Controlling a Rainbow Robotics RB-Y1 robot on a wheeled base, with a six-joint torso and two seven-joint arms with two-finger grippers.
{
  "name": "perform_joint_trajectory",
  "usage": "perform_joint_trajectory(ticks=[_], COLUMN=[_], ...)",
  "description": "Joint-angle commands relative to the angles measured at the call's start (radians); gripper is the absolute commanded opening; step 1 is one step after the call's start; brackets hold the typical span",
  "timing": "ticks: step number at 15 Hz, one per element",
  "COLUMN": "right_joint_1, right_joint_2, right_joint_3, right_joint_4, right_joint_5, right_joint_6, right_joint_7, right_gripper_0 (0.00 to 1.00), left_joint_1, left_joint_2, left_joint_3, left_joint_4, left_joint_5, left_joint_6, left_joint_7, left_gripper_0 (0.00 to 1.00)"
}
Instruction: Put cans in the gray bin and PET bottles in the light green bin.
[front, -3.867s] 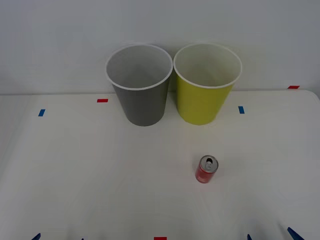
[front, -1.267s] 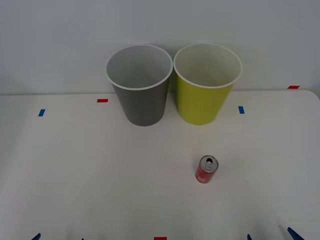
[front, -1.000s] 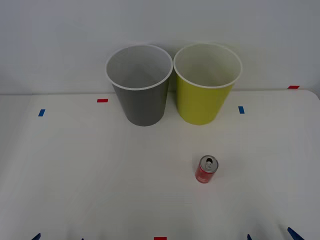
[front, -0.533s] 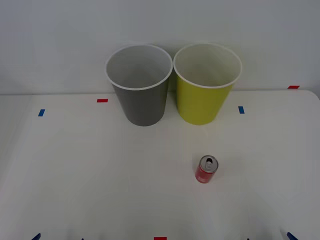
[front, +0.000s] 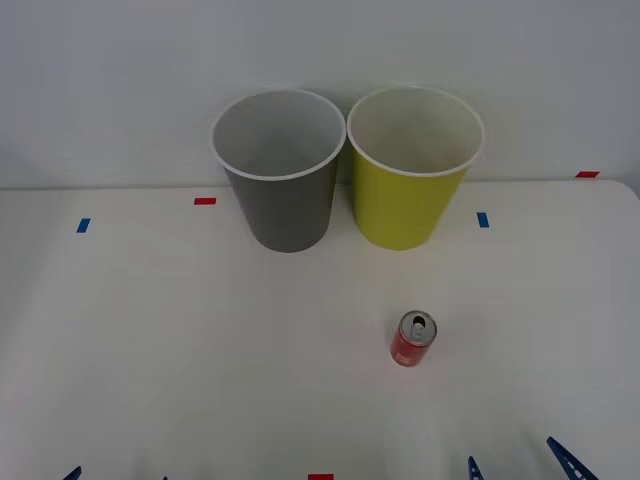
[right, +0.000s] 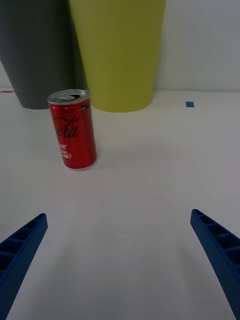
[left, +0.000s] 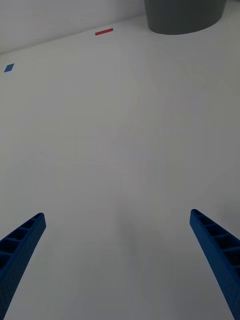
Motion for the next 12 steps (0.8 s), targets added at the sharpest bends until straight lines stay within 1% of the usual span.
perform_joint_trajectory(ticks=[1, 6, 9, 12], right_joint_1=[-0.06, -0.222, -0.316, -0.39], right_joint_2=[-0.042, -0.039, -0.002, 0.041], right_joint_3=[0.048, 0.106, 0.126, 0.128], right_joint_4=[0.003, 0.074, 0.147, 0.161], right_joint_5=[0.0, -0.008, -0.012, -0.014], right_joint_6=[-0.022, -0.031, -0.03, 0.032], right_joint_7=[0.016, 0.023, 0.022, 0.02], right_gripper_0=[1.0, 1.0, 1.0, 1.0], left_joint_1=[0.0, 0.0, 0.0, 0.0], left_joint_2=[0.0, 0.0, 0.0, 0.0], left_joint_3=[0.0, 0.0, 0.0, 0.0], left_joint_4=[0.0, 0.0, 0.0, 0.0], left_joint_5=[0.0, 0.0, 0.0, 0.0], left_joint_6=[0.0, 0.0, 0.0, 0.0], left_joint_7=[0.0, 0.0, 0.0, 0.0], left_gripper_0=[1.0, 1.0, 1.0, 1.0])
